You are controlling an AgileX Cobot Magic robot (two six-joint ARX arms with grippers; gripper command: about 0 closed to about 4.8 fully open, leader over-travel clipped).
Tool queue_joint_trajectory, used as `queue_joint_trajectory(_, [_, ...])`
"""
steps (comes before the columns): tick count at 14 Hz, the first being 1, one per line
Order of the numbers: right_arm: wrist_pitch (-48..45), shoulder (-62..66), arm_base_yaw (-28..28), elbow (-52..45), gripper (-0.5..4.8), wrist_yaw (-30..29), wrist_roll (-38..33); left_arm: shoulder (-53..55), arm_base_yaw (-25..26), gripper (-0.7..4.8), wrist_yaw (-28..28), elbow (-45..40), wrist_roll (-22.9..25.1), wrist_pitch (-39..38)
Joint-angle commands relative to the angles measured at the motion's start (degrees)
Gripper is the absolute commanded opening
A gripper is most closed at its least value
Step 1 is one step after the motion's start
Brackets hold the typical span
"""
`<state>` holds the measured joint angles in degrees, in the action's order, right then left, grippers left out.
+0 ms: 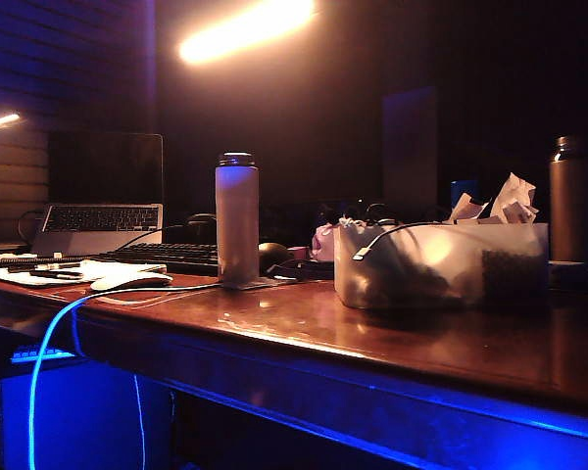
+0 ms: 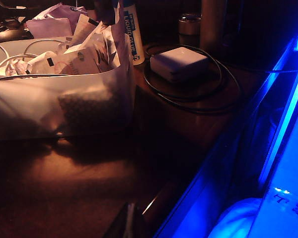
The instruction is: Pick up the liquid glue and place it into the translucent box.
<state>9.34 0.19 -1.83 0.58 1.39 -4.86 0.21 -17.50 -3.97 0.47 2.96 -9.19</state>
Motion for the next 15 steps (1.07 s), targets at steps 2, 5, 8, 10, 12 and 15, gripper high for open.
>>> queue_joint_trajectory(2, [0.4, 0.0, 0.0, -0.2, -0.01, 0.0, 0.0, -0.2, 0.0, -0.06, -0.4, -0.1, -0.2, -0.9])
queue_joint_trajectory(5, [-1.6, 0.0, 0.0, -0.2, -0.01, 0.0, -0.3, -0.2, 0.0, -0.06, -0.3, 0.0, -5.6, 1.7])
queue_joint_trajectory(8, [-8.0, 0.0, 0.0, 2.8, -0.01, 0.8, -2.6, -0.1, 0.0, -0.06, -1.7, 5.9, -13.6, 8.5])
queue_joint_trajectory(10, [-7.9, 0.3, 0.1, 7.3, -0.01, 5.1, -2.6, 2.8, 0.0, -0.06, -5.4, 13.4, -13.4, 8.5])
queue_joint_trajectory(12, [-7.9, 0.9, 0.1, 11.9, -0.01, 8.8, -2.6, 12.9, 0.0, -0.06, -4.3, 22.3, -11.7, 8.7])
queue_joint_trajectory(15, [-8.2, 12.0, 0.1, 20.5, -0.01, 9.2, -2.4, 41.7, 0.0, -0.06, 18.7, 45.3, -4.9, 7.0])
